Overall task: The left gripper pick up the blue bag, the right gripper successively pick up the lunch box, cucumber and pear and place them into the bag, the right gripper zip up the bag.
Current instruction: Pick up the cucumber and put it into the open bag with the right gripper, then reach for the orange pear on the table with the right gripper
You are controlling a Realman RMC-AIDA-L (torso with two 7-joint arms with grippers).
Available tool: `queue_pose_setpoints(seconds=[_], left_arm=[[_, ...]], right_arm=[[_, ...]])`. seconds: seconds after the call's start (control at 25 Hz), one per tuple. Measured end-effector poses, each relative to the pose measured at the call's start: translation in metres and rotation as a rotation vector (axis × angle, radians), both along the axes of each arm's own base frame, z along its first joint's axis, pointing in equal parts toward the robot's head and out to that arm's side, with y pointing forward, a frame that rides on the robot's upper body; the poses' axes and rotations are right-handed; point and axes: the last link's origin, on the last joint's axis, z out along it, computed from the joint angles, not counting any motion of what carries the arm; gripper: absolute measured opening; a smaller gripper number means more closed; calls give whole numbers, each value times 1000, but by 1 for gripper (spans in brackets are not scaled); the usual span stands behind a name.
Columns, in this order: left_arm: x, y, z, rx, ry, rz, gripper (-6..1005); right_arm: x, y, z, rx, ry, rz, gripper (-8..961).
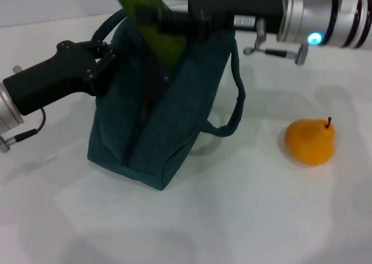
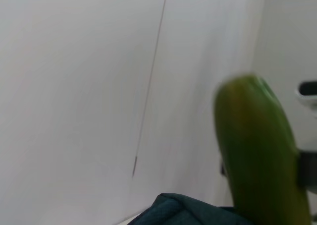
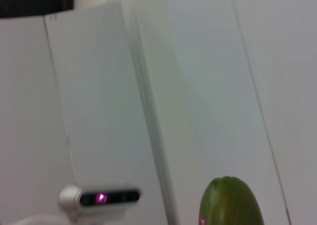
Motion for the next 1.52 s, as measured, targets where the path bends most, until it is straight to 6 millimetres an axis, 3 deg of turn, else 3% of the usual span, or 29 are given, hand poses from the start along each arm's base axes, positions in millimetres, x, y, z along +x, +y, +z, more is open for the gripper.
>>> queue_pose_setpoints(seconds=[0.16, 0.4, 0.96, 1.08, 1.24, 1.52], left_arm=[[-1, 2, -1, 11, 14, 9, 56], [-1, 2, -2, 8, 14, 12, 56], [0, 2, -1, 16, -6, 17, 57], [-2, 1, 0, 21, -13, 25, 57], [-4, 0, -1, 20, -14, 32, 57], [-9, -2, -5, 9, -7, 41, 57]], right_arm=[[12, -11, -13, 34, -23, 34, 731], [13, -20, -22, 97, 17, 89, 743], [29, -30, -18, 192, 61, 71, 771], [35, -41, -3, 218, 102, 97, 833], [66, -63, 25, 305, 132, 53, 875], [134, -111, 44, 414, 133, -102, 873]])
